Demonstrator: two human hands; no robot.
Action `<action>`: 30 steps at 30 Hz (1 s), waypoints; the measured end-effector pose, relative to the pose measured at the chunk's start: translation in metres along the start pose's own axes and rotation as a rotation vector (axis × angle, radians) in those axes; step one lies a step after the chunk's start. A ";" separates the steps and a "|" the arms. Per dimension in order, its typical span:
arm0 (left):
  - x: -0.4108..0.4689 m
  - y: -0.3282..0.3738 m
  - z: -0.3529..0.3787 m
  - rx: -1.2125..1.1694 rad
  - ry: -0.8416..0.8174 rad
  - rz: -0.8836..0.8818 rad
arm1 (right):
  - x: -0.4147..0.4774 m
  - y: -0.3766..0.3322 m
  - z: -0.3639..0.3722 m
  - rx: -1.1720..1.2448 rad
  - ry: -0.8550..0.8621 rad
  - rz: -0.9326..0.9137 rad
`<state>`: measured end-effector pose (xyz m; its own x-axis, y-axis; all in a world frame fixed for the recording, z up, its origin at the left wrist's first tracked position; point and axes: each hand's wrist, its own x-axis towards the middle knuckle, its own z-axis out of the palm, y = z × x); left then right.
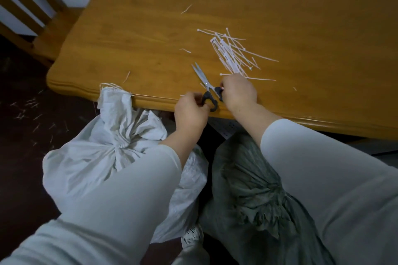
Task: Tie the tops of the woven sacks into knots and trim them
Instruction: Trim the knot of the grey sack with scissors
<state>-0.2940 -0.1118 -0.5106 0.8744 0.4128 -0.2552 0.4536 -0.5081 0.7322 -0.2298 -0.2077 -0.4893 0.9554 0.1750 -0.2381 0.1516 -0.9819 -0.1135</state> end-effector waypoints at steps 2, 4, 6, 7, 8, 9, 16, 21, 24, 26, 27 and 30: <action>0.003 0.000 -0.001 -0.050 0.003 -0.039 | 0.001 -0.002 -0.001 -0.020 0.009 -0.028; 0.005 0.001 -0.002 -0.102 0.021 -0.057 | -0.002 -0.003 -0.001 -0.006 0.033 -0.054; 0.005 0.003 -0.005 -0.156 0.037 -0.059 | -0.007 -0.001 -0.005 0.056 0.038 -0.050; 0.003 0.006 -0.006 -0.177 0.041 -0.054 | -0.011 0.001 -0.007 0.099 0.033 -0.035; 0.001 0.008 -0.007 -0.192 0.040 -0.045 | -0.015 0.005 -0.011 0.141 0.035 -0.021; -0.002 0.011 -0.007 -0.199 0.040 -0.027 | -0.019 0.009 -0.015 0.187 0.040 -0.010; -0.040 0.046 0.001 -0.260 0.100 0.081 | -0.049 0.045 -0.053 1.329 -0.128 0.324; -0.081 0.077 0.030 -0.266 0.012 0.198 | -0.088 0.098 -0.047 1.452 -0.385 0.296; -0.110 0.087 0.058 -0.243 -0.063 0.240 | -0.112 0.139 -0.043 1.379 -0.345 0.333; -0.131 0.092 0.079 -0.246 -0.140 0.239 | -0.129 0.170 -0.040 1.367 -0.339 0.361; -0.141 0.094 0.090 -0.247 -0.178 0.240 | -0.139 0.186 -0.038 1.387 -0.351 0.372; -0.166 0.095 0.122 -0.259 -0.268 0.197 | -0.171 0.229 -0.028 1.395 -0.391 0.418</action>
<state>-0.3750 -0.3201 -0.4759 0.9695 0.0983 -0.2247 0.2449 -0.3368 0.9092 -0.3511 -0.4644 -0.4474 0.7076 0.1364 -0.6933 -0.6772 -0.1492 -0.7205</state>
